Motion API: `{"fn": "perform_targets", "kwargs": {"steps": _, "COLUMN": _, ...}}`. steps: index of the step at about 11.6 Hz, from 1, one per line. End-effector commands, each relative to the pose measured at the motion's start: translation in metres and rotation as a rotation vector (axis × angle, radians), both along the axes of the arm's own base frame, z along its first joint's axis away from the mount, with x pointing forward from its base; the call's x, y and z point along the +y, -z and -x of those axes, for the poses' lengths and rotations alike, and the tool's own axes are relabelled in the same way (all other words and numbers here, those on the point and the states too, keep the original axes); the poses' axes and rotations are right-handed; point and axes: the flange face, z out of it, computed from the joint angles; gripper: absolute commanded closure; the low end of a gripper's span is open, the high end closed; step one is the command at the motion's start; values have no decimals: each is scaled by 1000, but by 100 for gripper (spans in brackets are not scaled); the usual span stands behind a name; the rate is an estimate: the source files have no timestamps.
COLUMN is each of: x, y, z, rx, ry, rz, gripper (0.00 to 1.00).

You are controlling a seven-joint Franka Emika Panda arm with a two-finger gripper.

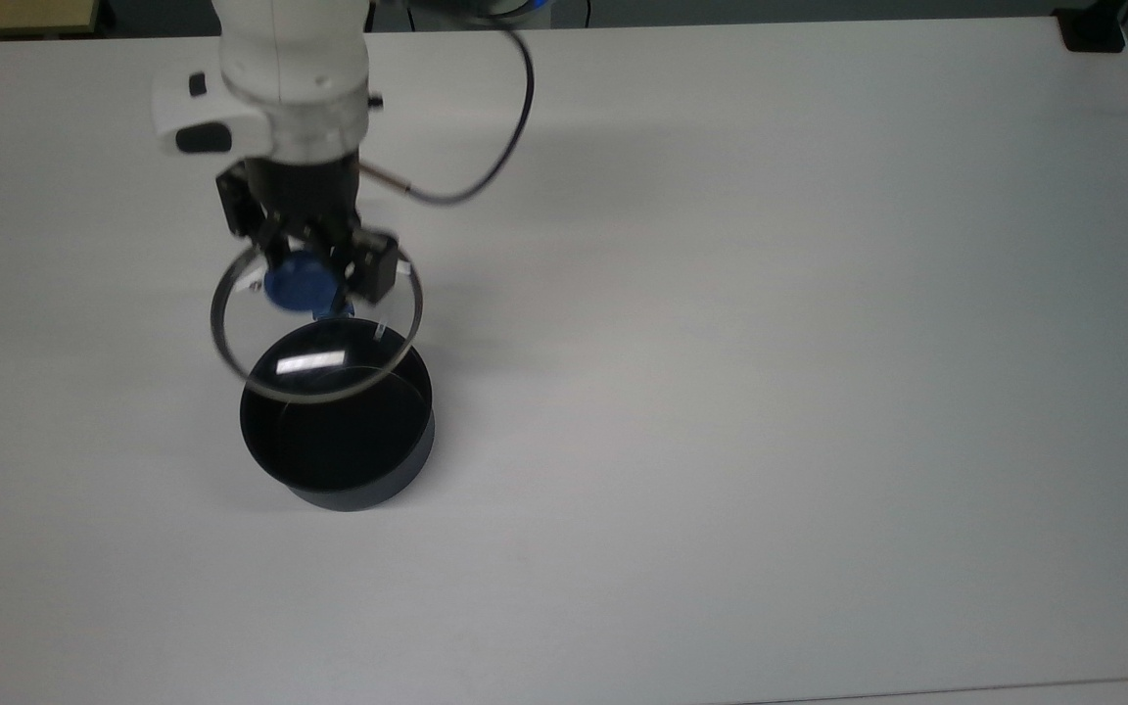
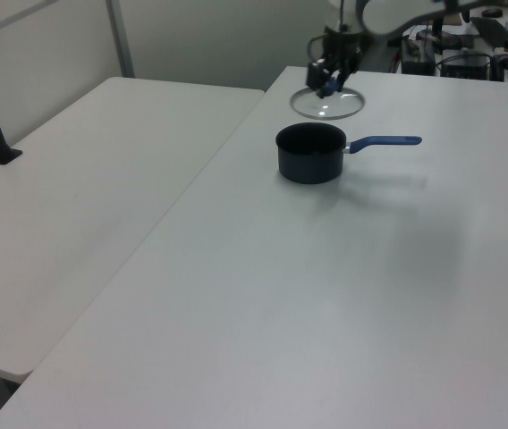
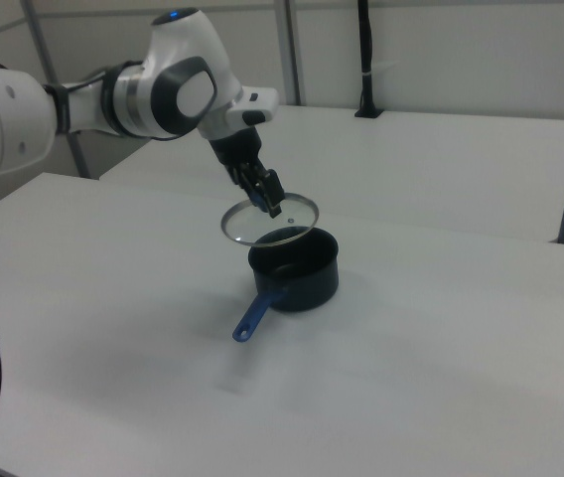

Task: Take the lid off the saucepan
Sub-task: 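Lift the glass lid up off the saucepan rim and carry it aside, then lower the held lid onto the table beside the saucepan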

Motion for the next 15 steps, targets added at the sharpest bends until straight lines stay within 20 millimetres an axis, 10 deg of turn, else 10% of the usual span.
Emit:
{"fn": "perform_targets", "kwargs": {"steps": 1, "x": 9, "y": -27, "z": 56, "rx": 167, "ry": -322, "rz": -17, "gripper": 63}}
{"fn": "perform_targets", "kwargs": {"steps": 7, "x": 77, "y": 25, "z": 171, "rx": 226, "ry": -598, "rz": 13, "gripper": 62}}
{"fn": "perform_targets", "kwargs": {"steps": 15, "x": 127, "y": 158, "z": 183, "rx": 284, "ry": -564, "rz": -17, "gripper": 61}}
